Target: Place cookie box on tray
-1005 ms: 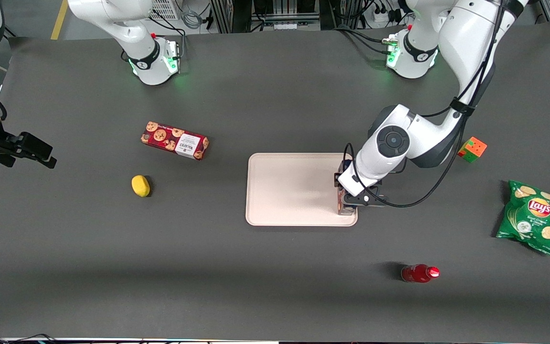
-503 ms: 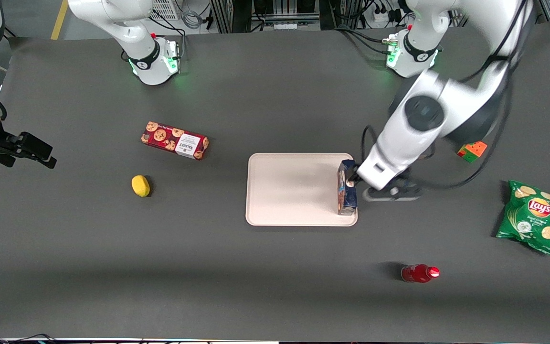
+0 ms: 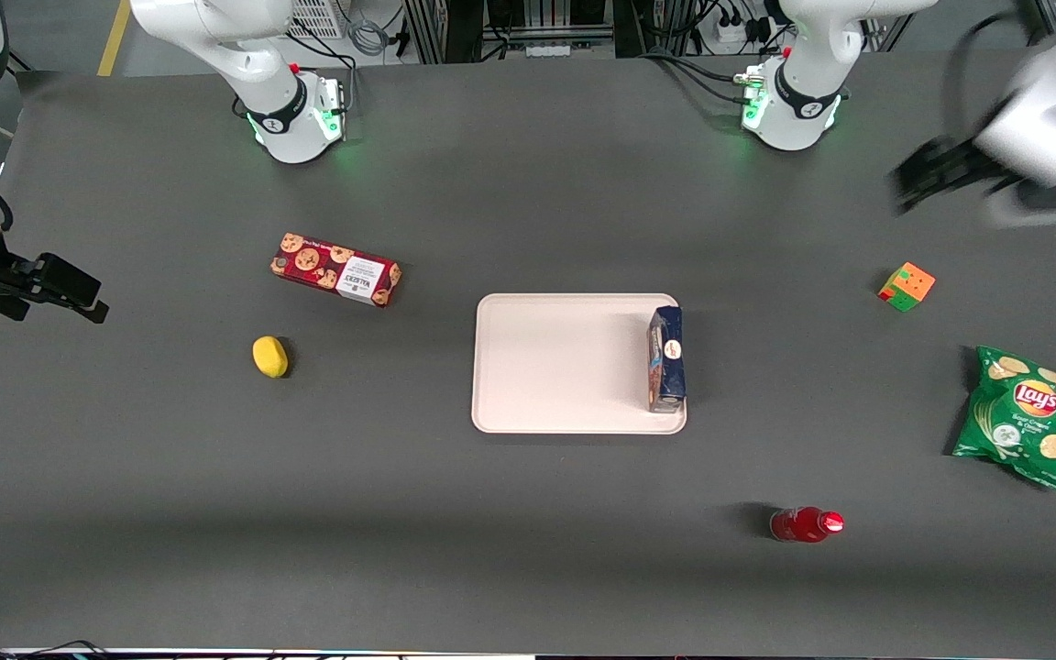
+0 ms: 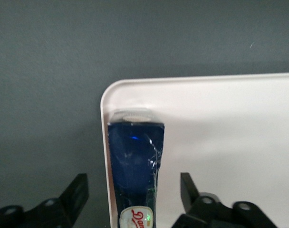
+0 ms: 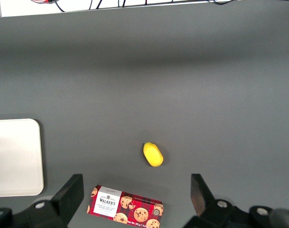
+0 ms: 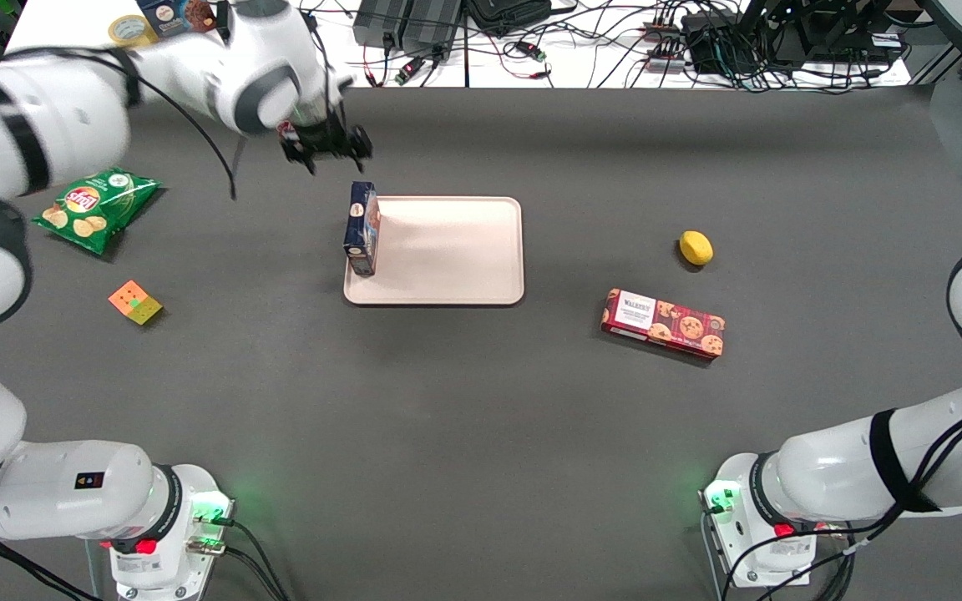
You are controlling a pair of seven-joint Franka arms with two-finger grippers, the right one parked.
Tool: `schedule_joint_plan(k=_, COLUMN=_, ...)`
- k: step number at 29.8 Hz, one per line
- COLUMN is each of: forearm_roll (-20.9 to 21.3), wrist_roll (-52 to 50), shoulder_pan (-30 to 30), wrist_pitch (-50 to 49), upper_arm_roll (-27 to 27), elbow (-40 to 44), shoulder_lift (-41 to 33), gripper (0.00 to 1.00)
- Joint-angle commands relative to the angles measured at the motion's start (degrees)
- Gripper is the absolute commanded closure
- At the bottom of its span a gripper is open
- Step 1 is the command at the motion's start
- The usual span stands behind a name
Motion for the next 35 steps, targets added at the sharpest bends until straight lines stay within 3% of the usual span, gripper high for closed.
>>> schedule_joint_plan(k=1, forearm_roll=-1.3, wrist_roll=10.7, shoulder_pan=-0.3, wrist_pitch=1.1, upper_arm_roll=6.6, elbow=-7.7, shoulder_lift=-5.7, gripper=0.0)
schedule_joint_plan(k=8, forearm_roll=-1.4, wrist_roll=12.7, shoulder_pan=-0.4, wrist_pitch=10.8, upper_arm_roll=8.1, elbow=-17.9, shoulder_lift=-9.2, gripper=0.0)
schedule_joint_plan(k=35, forearm_roll=-1.3, wrist_roll=12.7, shoulder_pan=-0.5, wrist_pitch=6.4, upper_arm_roll=7.7, elbow=-12.9, shoulder_lift=-8.6, gripper=0.0)
